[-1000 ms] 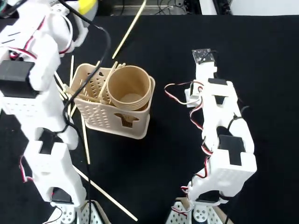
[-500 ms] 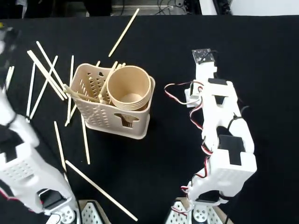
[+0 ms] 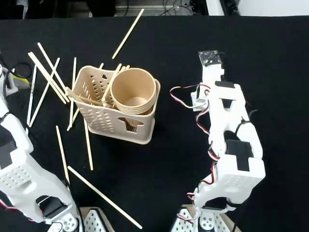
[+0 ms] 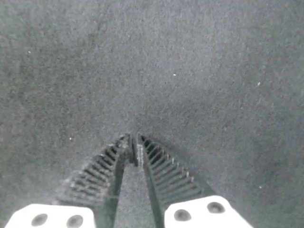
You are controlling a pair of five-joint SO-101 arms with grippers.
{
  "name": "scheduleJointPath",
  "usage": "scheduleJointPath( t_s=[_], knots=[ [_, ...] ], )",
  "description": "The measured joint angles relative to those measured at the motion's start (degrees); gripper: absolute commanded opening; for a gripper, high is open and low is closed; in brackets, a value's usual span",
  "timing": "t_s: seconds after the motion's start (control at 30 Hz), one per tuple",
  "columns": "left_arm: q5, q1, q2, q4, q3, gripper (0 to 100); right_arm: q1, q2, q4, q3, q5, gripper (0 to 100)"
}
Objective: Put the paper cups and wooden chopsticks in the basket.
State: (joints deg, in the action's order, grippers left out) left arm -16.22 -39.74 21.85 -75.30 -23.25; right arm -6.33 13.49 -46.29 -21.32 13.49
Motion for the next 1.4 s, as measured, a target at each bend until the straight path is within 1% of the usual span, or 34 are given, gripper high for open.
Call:
scheduleJointPath(
  t_s=[0.17,0.27,0.47,0.57,0.7,0.77,0.83,1.0,1.07,1.13,1.17,1.23,1.27,1.33,1.4],
  knots=[
    [0.0,0.26,7.3,0.44,-3.16,33,0.0,0.0,0.0,0.0,0.0,1.2],
    [5.54,2.02,13.54,0.44,-9.49,35,0.0,0.0,0.0,0.0,0.0,1.2],
    [20.31,8.18,26.64,0.53,-26.9,36,0.0,0.0,0.0,-0.18,0.0,1.2],
    [23.82,10.73,31.91,0.53,-35.16,35,0.0,0.0,0.0,-0.18,0.0,1.2],
    [24.53,14.42,39.74,0.53,-41.58,35,0.0,0.0,0.0,-0.18,0.0,1.2],
    [24.53,15.03,42.81,0.53,-42.81,33,0.0,0.0,0.0,-0.18,0.0,1.2],
    [24.53,14.68,45.45,0.53,-43.6,26,0.0,0.0,0.0,-0.18,0.0,1.2],
    [24.7,13.27,48.62,0.53,-45.45,2,0.0,0.0,0.0,-0.18,0.0,1.2],
    [24.7,12.75,48.79,0.97,-45.8,5,0.0,0.0,0.0,-0.18,0.0,1.2],
    [24.7,12.66,48.79,0.97,-46.15,3,0.0,0.0,0.0,-0.18,0.0,1.2],
    [24.7,12.57,48.79,0.44,-46.51,3,0.0,0.0,0.0,-0.18,0.0,1.2],
    [23.82,12.48,48.79,-2.99,-48.0,3,0.0,0.0,0.0,-0.18,0.0,1.2],
    [21.8,12.4,48.79,-5.71,-49.05,3,0.0,0.0,0.0,-0.18,0.0,1.2],
    [16.79,12.57,48.7,-12.66,-51.6,3,0.0,0.0,0.0,-0.18,0.0,1.2],
    [13.27,13.54,48.62,-20.31,-54.77,3,0.0,0.0,0.0,-0.18,0.0,1.2]
  ],
)
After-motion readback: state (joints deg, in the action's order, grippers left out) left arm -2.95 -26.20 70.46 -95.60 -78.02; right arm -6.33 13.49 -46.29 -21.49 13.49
